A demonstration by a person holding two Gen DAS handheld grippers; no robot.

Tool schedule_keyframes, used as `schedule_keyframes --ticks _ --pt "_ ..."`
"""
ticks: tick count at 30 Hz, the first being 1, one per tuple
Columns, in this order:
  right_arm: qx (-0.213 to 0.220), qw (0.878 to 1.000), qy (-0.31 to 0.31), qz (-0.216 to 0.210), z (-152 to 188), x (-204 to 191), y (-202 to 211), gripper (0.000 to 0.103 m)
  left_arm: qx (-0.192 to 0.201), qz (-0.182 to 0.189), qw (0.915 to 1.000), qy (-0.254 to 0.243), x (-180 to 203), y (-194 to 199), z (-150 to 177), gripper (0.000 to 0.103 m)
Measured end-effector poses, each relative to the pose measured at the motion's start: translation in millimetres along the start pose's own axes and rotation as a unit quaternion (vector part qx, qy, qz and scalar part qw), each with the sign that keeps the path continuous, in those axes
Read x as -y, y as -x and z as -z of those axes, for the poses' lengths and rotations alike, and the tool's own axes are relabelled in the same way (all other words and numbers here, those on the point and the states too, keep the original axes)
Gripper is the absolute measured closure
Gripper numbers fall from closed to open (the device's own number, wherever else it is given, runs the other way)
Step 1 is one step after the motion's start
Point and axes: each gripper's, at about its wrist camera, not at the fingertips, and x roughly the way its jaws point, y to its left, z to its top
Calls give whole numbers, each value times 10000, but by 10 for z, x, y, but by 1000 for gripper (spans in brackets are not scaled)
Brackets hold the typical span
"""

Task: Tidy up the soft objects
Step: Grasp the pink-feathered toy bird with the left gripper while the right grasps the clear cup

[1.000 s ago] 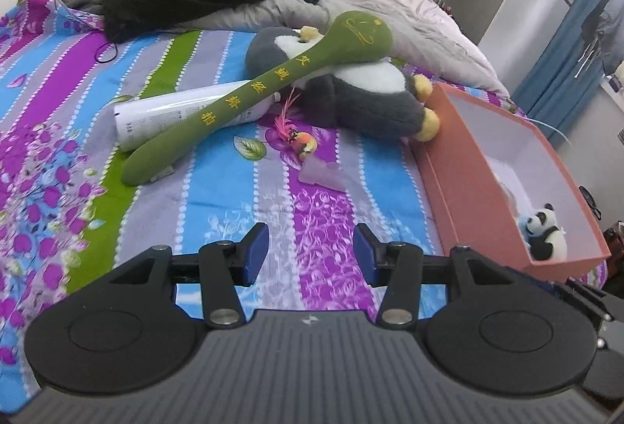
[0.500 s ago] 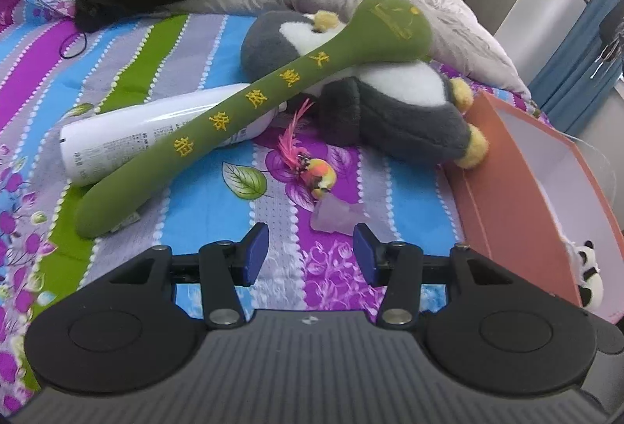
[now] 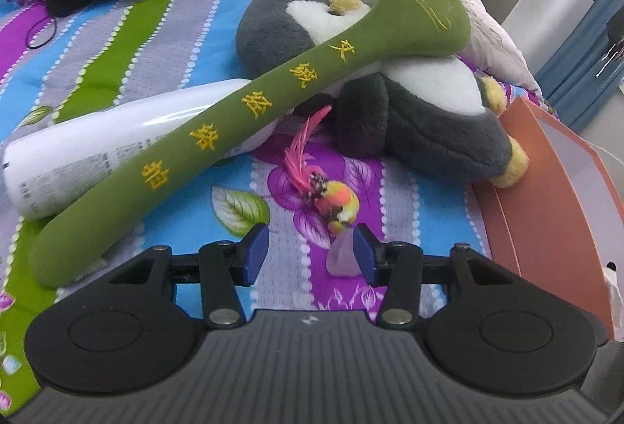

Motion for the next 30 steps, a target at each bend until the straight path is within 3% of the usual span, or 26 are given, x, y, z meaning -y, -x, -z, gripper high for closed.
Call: schedule_keyframes --ticks 12,17,19,20,25,30 --pt "-90 9989 229 -389 -64 24 -384 45 -95 68 9999 71 -77 -263 -110 49" --pt "-60 9993 171 -319 -60 37 -367 55 -138 95 9998 120 -109 -309 -108 49" --pt "-90 9997 42 -205 -53 69 -345 74 -135 134 9997 181 -124 -321 -106 49" --pt "-89 9999 -7 -136 -51 91 -331 77 -124 174 9995 224 -130 -328 -113 49" --pt "-90 9995 -265 -161 -47 186 -246 88 -108 227 9991 339 -119 -349 -122 49" --pt "-42 9995 -312 -30 -37 190 -158 89 -50 285 9981 539 -99 -365 -121 49"
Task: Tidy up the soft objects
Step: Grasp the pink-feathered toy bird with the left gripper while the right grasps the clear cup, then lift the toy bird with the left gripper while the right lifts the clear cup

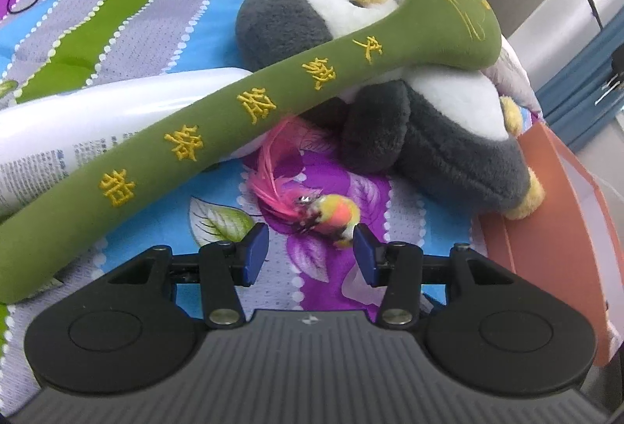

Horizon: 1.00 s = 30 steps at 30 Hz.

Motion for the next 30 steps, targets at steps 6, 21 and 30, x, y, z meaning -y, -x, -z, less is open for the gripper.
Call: schedule_keyframes --ticks 6,21,30 --pt "84 9998 44 185 6 -12 108 91 80 101 9995 284 49 -54 -11 49" --pt "90 9990 161 416 121 -98 284 91 179 210 9982 529 72 -23 75 76" --pt "-72 9975 249 652 292 -224 528 91 76 307 9992 240 147 414 285 77"
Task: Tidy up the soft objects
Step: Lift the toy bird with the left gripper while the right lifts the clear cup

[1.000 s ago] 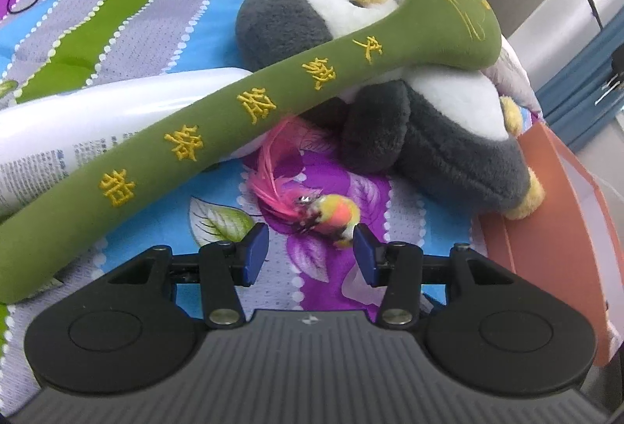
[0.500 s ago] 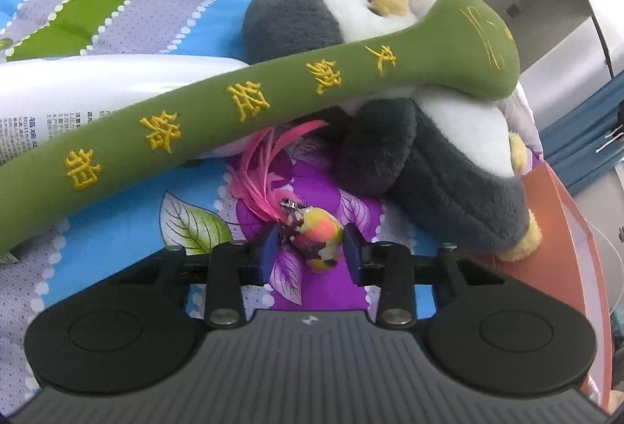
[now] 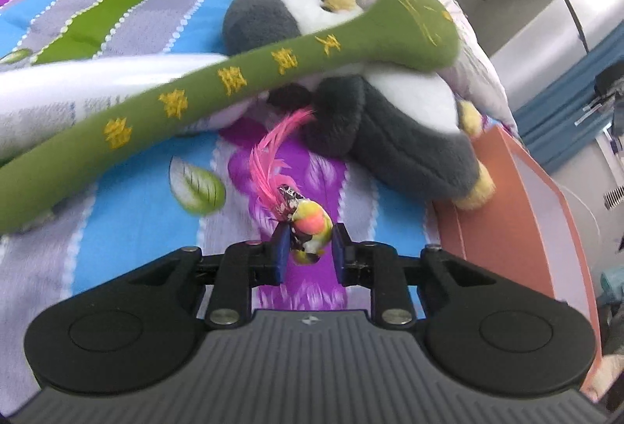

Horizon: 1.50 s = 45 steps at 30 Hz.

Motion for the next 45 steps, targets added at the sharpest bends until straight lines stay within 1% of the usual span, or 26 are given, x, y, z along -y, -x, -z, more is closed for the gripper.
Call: schedule_keyframes --ticks 8,15,16,22,24,25,27,28,30,33,34,35,36,37,38,41,45 --pt "-118 9998 120 132 214 -111 328 91 -152 14 9996 -231 114 459 506 76" --pt "-175 9995 161 198 425 -222 644 91 -461 4 9978 -469 139 751 937 76" --pt "-179 9995 163 200 451 -238 677 96 -514 -15 9975 -486 126 790 1001 76" --pt "-428 9988 28 218 657 -261 723 97 -936 -157 9942 -498 -1 807 1255 76" --pt "-479 9986 37 210 713 -265 739 97 -969 -206 9940 -456 -41 799 1319 76" --pt "-523 9985 44 184 726 -264 738 97 -966 -176 9943 -408 -58 797 1339 75" --pt "-576 9982 26 173 746 -254 749 97 -992 -169 9943 -345 -75 788 1362 69" --pt "-585 9981 5 184 752 -242 760 96 -975 -197 9944 -361 -67 791 1372 67" --pt "-596 9981 -46 165 752 -211 787 95 -938 -267 9945 -375 -57 809 1373 59" --pt "-564 9983 -34 128 741 -182 835 94 -863 -253 9955 -312 -62 842 1378 58" --pt "-539 9984 -1 148 731 -175 845 92 -836 -242 9958 -293 -63 856 1379 58" --pt "-504 9986 44 162 720 -174 857 88 -807 -221 9961 -269 -61 868 1381 57" --pt "-461 9988 88 150 707 -177 865 77 -789 -207 9964 -249 -61 880 1382 57" --pt "-416 9990 127 127 693 -179 872 69 -776 -207 9965 -230 -56 881 1381 57" --pt "-374 9991 173 105 676 -182 875 68 -748 -214 9968 -196 -53 885 1376 57" --pt "-291 9989 349 130 616 -212 850 67 -644 -187 9977 -112 -50 934 1376 57" --pt "-297 9975 646 -18 531 -264 731 67 -530 -178 9984 -1 -54 977 1356 57"
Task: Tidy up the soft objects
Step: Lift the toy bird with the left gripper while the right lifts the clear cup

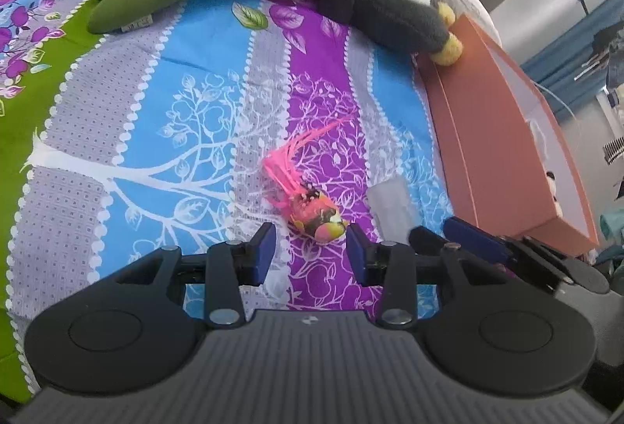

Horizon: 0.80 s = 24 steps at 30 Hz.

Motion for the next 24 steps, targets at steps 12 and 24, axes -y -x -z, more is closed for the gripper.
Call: schedule_keyframes --ticks 12,24 --pt "-257 9986 454 75 -12 -21 -435 69 77 -146 9998 143 19 6 -3 57" --pt "-66 10000 4 50 7 112 -190 79 -48 -234 9993 275 73 -151 -21 57"
